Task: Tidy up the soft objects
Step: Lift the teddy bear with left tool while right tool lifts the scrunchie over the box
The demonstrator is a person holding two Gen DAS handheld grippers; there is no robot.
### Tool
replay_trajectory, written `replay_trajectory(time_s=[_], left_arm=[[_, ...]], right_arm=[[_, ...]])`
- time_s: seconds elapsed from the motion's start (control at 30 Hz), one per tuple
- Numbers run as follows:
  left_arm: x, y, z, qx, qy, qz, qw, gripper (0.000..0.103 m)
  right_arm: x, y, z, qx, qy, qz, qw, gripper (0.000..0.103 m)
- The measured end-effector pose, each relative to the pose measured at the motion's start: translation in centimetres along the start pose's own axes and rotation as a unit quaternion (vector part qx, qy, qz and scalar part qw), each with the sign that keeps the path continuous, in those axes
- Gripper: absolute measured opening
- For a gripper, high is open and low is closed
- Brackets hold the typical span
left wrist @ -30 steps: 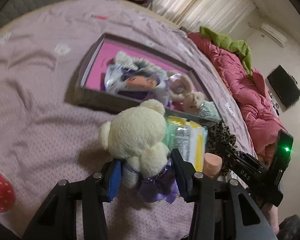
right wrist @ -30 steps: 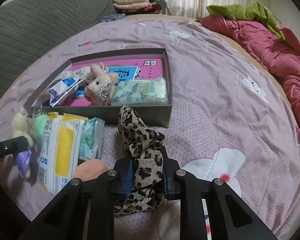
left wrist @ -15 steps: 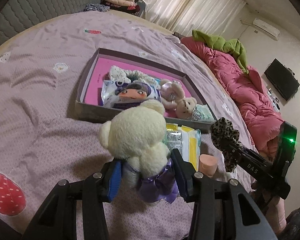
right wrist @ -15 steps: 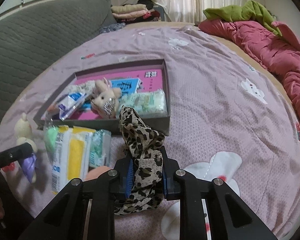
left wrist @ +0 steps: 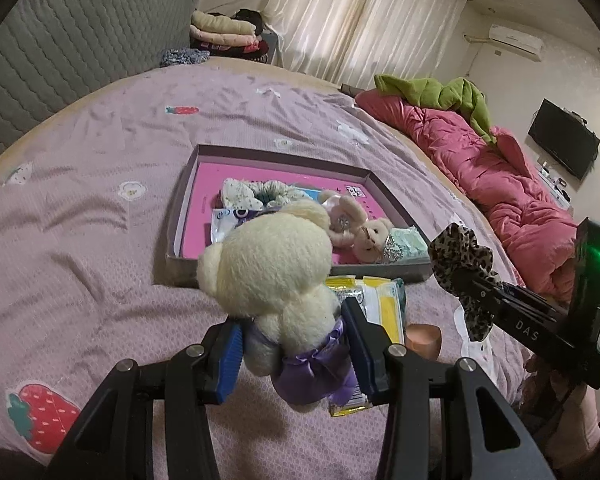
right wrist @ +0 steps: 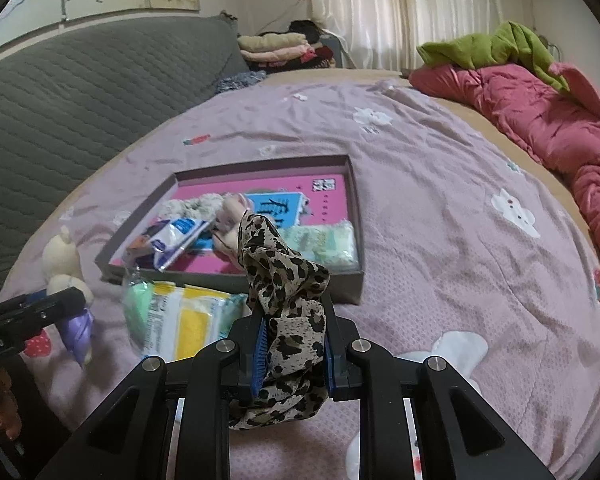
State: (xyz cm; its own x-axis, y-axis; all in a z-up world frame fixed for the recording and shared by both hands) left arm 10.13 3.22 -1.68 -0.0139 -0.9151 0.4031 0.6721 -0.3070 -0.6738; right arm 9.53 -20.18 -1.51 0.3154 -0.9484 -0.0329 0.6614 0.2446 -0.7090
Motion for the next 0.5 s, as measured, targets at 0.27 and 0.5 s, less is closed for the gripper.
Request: replay_trajectory(time_s=[0.27, 0.5], left_arm=[[0.1, -0.1, 0.4, 0.009, 0.002, 0.0, 1.0, 0.047], [-0.2, 0.2, 1.2, 0.016, 0.001, 0.002, 0.9999, 0.047]], right_arm=[[-0.2, -0.1, 1.1, 0.02, 0.023, 0.022, 0.999, 0.022], [-0.1, -0.5, 1.8, 0.036, 0.026, 0.023, 0.999, 0.022]])
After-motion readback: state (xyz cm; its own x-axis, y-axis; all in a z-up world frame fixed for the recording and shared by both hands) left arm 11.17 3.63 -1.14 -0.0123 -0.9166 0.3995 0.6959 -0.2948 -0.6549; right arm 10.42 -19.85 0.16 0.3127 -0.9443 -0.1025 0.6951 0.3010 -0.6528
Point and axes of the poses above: each gripper's, at about its wrist camera, not at the fingertips, and y roughly the way its jaws point, x to its right, z to its top, the point moved 3 cm from there along y, roughly the way its jaws point, and after that the axes turned 8 degrees about -y, right-handed, at the moved point
